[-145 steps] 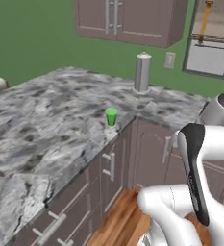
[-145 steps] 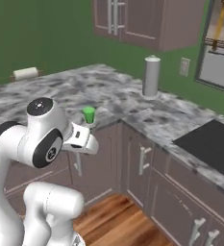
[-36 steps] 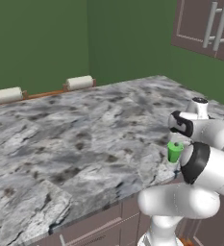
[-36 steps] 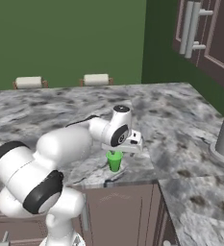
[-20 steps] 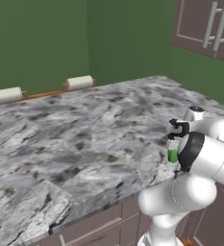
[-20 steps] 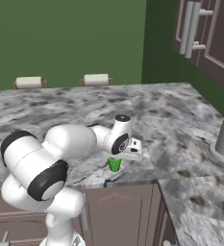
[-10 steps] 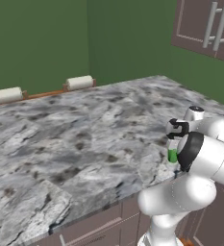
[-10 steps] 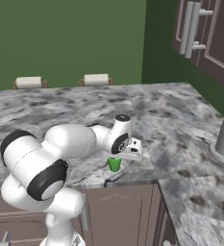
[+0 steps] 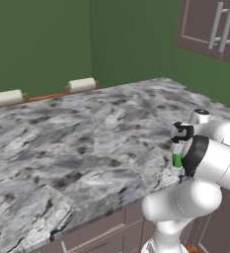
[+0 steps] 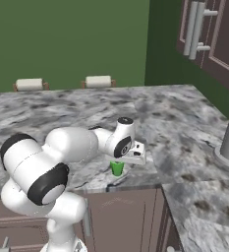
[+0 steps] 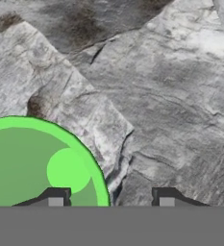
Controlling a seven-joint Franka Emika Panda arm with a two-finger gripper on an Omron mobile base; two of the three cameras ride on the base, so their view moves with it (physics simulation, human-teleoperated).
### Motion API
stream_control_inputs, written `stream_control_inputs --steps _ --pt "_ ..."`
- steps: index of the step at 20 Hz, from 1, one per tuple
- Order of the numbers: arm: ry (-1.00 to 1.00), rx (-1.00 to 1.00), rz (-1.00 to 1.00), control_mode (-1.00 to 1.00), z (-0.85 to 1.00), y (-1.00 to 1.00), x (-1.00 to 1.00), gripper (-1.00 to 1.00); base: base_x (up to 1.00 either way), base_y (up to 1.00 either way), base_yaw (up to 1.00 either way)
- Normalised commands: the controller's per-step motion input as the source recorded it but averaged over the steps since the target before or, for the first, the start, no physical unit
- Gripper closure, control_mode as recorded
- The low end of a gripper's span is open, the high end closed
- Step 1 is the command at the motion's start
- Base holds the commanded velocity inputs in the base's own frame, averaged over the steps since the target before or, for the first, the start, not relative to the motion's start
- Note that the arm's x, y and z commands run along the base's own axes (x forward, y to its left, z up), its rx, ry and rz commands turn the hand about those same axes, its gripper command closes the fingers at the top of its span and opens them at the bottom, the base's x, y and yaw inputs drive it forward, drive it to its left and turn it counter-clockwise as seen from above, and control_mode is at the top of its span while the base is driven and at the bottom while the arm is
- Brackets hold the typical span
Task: Pick the cup and pan and place them in the sink. Then turn on the water.
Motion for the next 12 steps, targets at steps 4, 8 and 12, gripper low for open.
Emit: stream_control_inputs --steps 4,8,12 --pt "0.00 0.00 0.00 -1.00 0.00 0.00 0.00 1.00 0.00 0.00 0.00" --pt "0.00 0.00 0.00 -1.00 0.11 0.00 -0.04 1.00 0.00 0.00 0.00" --pt "-0.05 0.00 0.00 -1.00 0.78 0.01 -0.03 1.00 0.00 0.00 0.00"
